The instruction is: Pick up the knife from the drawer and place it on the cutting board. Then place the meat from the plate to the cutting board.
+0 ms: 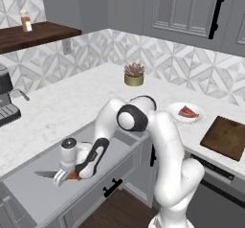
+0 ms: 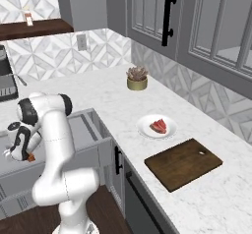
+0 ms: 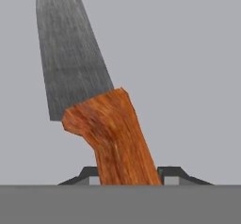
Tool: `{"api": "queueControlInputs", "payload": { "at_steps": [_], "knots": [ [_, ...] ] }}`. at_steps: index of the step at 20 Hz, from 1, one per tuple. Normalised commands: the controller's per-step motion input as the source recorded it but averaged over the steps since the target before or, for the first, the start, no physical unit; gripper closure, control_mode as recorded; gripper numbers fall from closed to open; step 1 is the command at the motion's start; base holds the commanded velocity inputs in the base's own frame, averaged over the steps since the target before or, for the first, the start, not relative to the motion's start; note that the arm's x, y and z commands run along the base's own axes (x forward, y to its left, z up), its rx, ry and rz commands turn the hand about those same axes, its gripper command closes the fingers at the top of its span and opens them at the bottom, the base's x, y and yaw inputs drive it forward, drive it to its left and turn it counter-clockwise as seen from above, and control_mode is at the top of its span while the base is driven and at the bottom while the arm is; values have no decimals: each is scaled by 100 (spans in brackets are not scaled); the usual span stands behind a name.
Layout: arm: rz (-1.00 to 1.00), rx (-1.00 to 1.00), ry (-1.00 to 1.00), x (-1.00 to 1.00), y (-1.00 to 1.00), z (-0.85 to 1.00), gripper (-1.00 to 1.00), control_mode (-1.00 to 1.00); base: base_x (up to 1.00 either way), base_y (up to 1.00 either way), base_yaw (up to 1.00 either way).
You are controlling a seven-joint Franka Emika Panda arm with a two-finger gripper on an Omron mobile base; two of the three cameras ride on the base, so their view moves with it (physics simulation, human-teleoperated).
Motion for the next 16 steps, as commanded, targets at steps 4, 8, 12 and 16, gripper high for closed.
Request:
{"api": "queueControlInputs", "payload": {
  "at_steps": [4,8,12,16],
  "knots": [
    [4,0,0,-96,-62,70,100,-100,0,0,0],
    [7,-1,0,-45,-55,100,100,-100,0,0,0],
    [3,0,0,-14,-65,100,100,-100,0,0,0],
    [0,0,1,0,-55,100,100,-100,0,0,0]
  ]
}}
